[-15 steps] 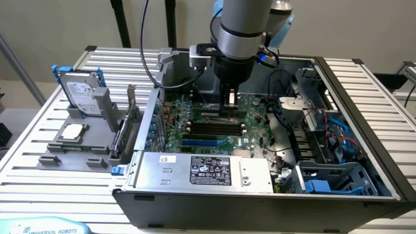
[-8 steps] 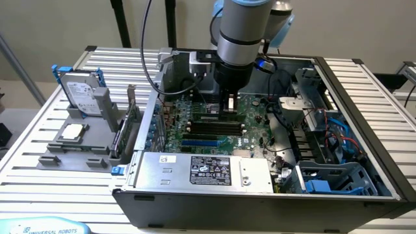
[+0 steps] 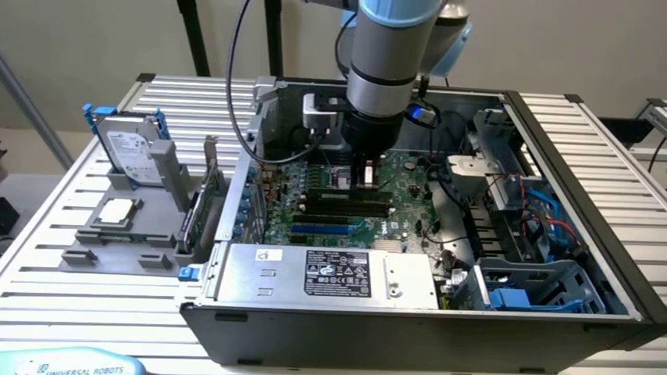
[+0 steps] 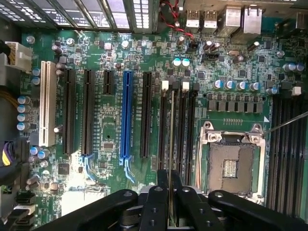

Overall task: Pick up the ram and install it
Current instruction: 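Insert the ram into the slot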

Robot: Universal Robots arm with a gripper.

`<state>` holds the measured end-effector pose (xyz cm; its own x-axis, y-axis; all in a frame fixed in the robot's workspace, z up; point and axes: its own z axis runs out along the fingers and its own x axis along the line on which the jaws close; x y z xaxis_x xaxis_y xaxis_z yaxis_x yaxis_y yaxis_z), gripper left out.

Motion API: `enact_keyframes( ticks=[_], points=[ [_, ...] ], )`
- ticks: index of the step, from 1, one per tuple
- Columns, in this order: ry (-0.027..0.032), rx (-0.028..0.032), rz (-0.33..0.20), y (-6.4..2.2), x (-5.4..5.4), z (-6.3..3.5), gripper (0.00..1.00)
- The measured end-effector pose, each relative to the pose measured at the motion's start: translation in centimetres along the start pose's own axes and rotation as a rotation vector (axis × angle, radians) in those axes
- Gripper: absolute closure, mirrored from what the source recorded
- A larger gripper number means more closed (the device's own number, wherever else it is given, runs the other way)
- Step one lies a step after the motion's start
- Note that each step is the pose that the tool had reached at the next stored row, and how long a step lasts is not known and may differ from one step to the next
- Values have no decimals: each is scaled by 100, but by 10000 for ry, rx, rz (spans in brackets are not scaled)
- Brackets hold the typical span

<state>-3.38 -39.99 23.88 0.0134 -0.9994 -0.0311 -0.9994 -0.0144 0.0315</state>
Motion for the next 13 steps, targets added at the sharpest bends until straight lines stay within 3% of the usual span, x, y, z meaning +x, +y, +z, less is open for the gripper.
enact_keyframes(
  ticks=[13],
  points=[
    [0, 20, -1, 14, 47, 59, 86]
  ],
)
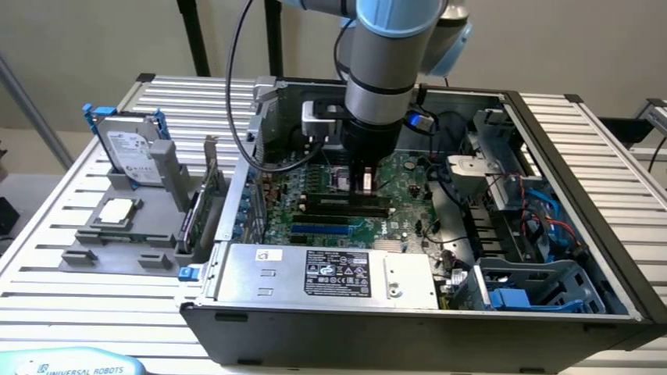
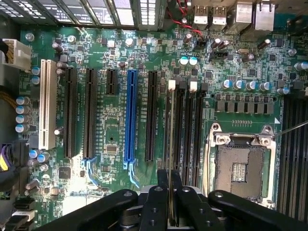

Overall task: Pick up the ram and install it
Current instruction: 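Insert the ram into the slot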

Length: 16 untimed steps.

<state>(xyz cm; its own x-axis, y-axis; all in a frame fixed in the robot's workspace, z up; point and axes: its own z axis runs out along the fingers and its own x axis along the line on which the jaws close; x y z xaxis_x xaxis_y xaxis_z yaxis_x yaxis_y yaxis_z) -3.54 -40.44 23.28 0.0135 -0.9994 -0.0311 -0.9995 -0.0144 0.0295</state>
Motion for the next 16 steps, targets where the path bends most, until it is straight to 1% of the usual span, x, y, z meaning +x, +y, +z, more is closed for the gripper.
enact_keyframes(
  ticks=[3, 5, 10, 12, 16],
  points=[
    [2, 37, 0, 20, 1, 10, 86],
    [1, 75, -2, 30, 0, 19, 86],
    [5, 225, -6, 35, 1, 44, 86],
    [6, 241, -7, 40, 1, 47, 86],
    [1, 245, 9, 53, -2, 51, 86]
  ],
)
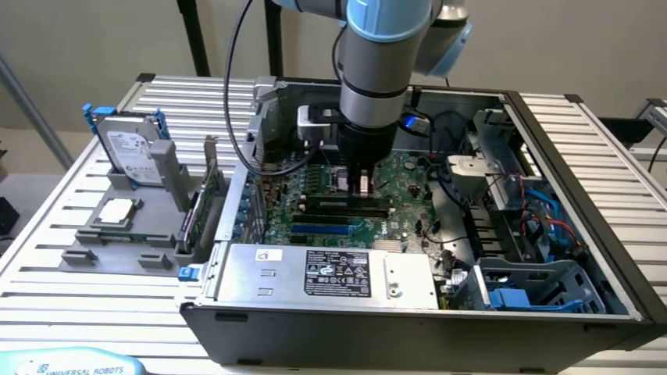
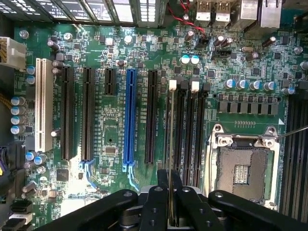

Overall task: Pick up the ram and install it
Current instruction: 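Insert the ram into the slot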

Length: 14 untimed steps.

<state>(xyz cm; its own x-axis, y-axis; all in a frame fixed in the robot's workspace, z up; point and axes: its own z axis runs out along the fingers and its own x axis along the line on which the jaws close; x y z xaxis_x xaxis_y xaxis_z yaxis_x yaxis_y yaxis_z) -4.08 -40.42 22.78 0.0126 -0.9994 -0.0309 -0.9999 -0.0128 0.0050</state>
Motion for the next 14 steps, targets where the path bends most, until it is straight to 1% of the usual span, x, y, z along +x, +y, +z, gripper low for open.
enact_keyframes(
  ticks=[6, 14],
  points=[
    [1, 4, 147, 1, -9, 1, 86],
    [16, 4, 154, 1, -11, 15, 86]
  ],
)
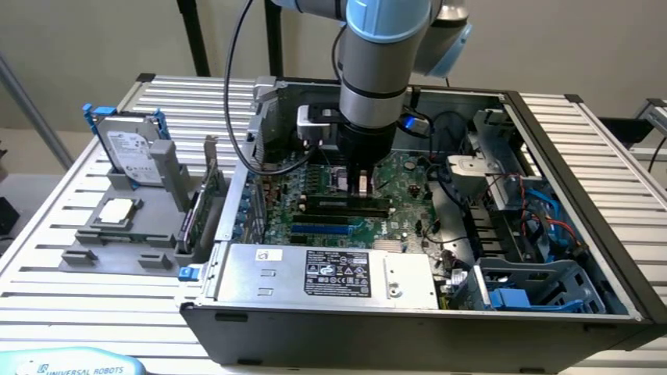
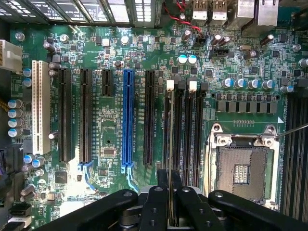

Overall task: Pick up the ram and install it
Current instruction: 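Insert the ram into the slot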

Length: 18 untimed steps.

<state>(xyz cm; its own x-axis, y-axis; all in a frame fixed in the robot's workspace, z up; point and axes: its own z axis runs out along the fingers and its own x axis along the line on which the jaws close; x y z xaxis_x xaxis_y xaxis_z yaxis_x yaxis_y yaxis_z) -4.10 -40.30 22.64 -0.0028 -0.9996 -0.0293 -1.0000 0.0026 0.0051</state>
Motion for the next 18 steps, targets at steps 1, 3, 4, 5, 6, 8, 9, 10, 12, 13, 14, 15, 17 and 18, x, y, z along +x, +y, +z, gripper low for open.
enact_keyframes(
  ticks=[1, 3, 4, 5, 6, 8, 9, 10, 12, 13, 14, 15, 17, 18],
  points=[
    [2, 1, 0, 0, 0, 2, 86],
    [7, 0, 0, 0, -2, 5, 86],
    [10, 1, 0, 0, -3, 7, 86],
    [13, 1, 1, 0, -5, 8, 86],
    [15, 1, 1, 0, -8, 8, 86],
    [17, 1, 0, 0, -14, 10, 86],
    [19, 0, 0, 0, -16, 11, 86],
    [21, 0, 0, 0, -18, 12, 86],
    [26, 0, 0, 0, -22, 15, 86],
    [28, 1, 0, 1, -23, 17, 86],
    [32, 0, 0, 1, -25, 19, 86],
    [36, 0, 0, 1, -27, 21, 86],
    [44, -1, 0, 2, -30, 25, 86],
    [50, 0, 0, 2, -30, 27, 86]
  ],
)
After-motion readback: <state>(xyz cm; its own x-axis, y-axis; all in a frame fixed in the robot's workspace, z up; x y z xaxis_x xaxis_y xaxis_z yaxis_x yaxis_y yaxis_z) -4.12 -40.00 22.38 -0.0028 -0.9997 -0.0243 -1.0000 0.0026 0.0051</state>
